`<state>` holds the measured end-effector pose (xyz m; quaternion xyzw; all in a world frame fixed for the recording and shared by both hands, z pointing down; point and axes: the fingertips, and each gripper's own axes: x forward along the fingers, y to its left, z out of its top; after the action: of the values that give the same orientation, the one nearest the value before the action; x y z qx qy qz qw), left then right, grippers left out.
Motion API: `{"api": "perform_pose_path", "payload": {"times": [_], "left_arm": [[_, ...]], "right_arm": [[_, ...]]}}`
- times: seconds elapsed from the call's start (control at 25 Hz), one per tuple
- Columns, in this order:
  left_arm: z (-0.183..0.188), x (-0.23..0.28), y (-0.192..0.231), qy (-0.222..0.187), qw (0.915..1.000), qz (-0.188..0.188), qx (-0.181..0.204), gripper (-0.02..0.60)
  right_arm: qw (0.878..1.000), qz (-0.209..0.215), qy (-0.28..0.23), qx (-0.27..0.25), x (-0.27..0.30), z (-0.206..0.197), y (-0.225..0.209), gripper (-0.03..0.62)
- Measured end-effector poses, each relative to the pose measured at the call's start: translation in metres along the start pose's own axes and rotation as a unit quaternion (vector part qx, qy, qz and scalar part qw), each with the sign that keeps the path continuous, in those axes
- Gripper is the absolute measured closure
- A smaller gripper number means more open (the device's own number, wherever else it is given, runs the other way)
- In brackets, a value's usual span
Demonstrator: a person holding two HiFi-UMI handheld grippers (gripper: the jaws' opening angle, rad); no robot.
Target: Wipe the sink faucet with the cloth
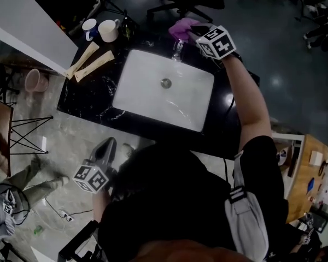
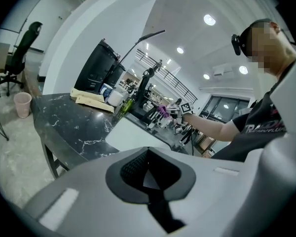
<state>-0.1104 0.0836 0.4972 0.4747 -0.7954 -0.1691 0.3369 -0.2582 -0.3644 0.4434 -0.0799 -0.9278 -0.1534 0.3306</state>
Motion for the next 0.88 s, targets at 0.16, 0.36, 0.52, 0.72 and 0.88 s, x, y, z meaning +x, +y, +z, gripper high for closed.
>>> {"api": "perform_pose_path", "payload": {"times": [0.16,0.36,0.52,0.72,0.88], "left_arm": [[-0.004,-0.004,0.002,-0.001,0.9999,0.014,-0.005,0.589],[-0.008,0.0,-0.002,0.008,0.9998,0.015,-0.002,0.589],[-0.007,0.007,-0.001,0.016,0.9999,0.005,0.001,0.589],[-0.007,0.014,-0.003,0.026,0.9995,-0.011,0.013,0.589],[-0.008,0.017,-0.002,0.028,0.9995,-0.014,0.006,0.589]], "right_arm": [[0.998,-0.043,0.039,0.013,0.025,-0.004,-0.046,0.526],[0.996,-0.029,0.031,0.08,0.032,-0.009,-0.061,0.528],[0.996,0.003,-0.015,0.087,0.007,-0.009,-0.028,0.526],[0.994,0.033,-0.064,0.085,-0.042,-0.035,0.048,0.526],[0.992,0.064,-0.071,0.085,-0.042,-0.05,0.096,0.526]]}}
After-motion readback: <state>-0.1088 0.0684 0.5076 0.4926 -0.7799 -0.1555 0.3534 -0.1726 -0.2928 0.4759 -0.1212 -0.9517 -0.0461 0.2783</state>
